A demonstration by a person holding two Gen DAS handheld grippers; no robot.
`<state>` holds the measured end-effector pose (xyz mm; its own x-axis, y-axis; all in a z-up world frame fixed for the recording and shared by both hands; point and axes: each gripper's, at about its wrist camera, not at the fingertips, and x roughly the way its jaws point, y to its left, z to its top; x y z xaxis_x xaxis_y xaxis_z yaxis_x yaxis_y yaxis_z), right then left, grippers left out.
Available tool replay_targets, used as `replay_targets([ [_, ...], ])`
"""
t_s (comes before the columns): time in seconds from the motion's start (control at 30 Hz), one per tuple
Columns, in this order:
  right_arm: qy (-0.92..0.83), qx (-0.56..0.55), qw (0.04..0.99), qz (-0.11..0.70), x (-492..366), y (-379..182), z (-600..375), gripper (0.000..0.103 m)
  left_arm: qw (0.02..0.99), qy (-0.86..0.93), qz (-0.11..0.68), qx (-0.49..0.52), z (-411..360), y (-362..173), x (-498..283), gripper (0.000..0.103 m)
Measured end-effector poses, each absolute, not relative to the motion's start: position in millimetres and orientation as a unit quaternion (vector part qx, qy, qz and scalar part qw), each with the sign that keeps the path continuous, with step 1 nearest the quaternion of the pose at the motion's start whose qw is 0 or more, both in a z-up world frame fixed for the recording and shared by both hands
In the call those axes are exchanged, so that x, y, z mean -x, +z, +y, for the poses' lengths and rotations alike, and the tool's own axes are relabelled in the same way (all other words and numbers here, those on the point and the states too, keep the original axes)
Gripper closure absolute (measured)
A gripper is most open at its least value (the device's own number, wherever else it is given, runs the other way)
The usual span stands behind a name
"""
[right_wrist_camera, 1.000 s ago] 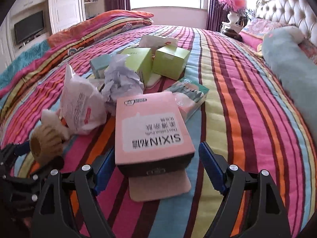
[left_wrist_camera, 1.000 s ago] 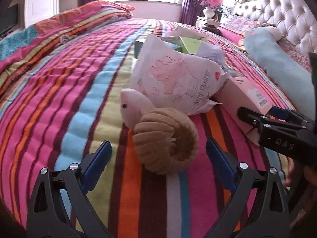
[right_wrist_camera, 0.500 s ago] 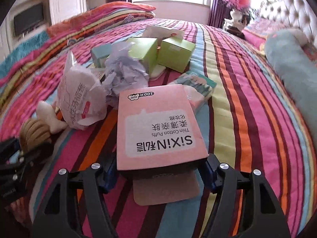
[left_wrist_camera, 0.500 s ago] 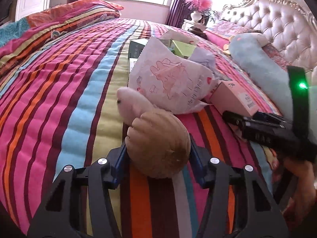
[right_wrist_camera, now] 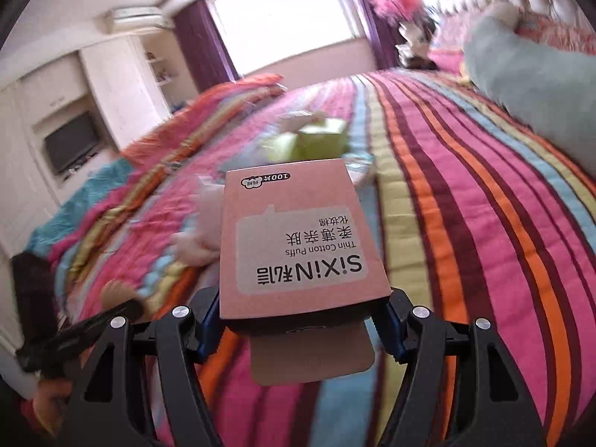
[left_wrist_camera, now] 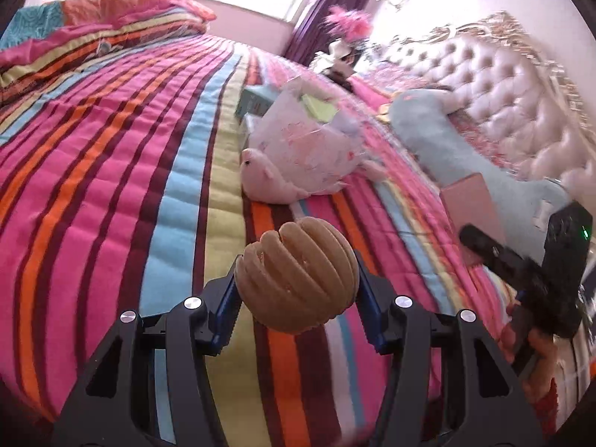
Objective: Collect trash
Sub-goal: 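Grasp the brown ridged ball with the left tool while the right tool grasps the pink SiXiN box, then move both tools over the wastebasket and release the ball and pink box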
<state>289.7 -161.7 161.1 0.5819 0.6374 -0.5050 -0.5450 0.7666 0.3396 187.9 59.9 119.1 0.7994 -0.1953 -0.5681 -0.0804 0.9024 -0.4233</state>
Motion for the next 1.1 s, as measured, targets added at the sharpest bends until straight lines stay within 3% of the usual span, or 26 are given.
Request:
replay_targets([
  [0.17,0.374,-0.059,0.879,0.290,-189.6,165.3,-176.8,0.039,0.928,-0.095,0.317,0.173,49.1,127.1,-105.1,0.049],
  [0.27,0.377,-0.077,0.862,0.329,-134.1,142.6,-184.1,0.039,0.917,-0.118,0.353,0.147,38.5,105.3,-51.0,0.049],
  [0.4,0.344,-0.080,0.830,0.432,-81.4,73.9,-176.0,0.039,0.878,-0.123,0.450,0.110,14.3,33.8,-9.8,0.049],
  [0.57,0.327,-0.041,0.764,0.555,-63.8,-12.4,-146.2,0.039,0.810,-0.131,0.552,0.146,0.3,-50.9,-5.5,0.049],
  [1.03,0.325,0.008,0.729,0.603,-72.9,-36.1,-122.0,0.039,0.766,-0.126,0.621,0.106,-19.8,-88.7,-29.3,0.047],
  [1.07,0.326,0.007,0.728,0.603,-72.7,-35.4,-124.2,0.039,0.763,-0.123,0.626,0.103,-19.9,-90.7,-29.7,0.046],
  [1.1,0.326,0.007,0.728,0.603,-73.4,-33.8,-121.2,0.039,0.762,-0.119,0.628,0.101,-19.6,-91.4,-27.0,0.037],
])
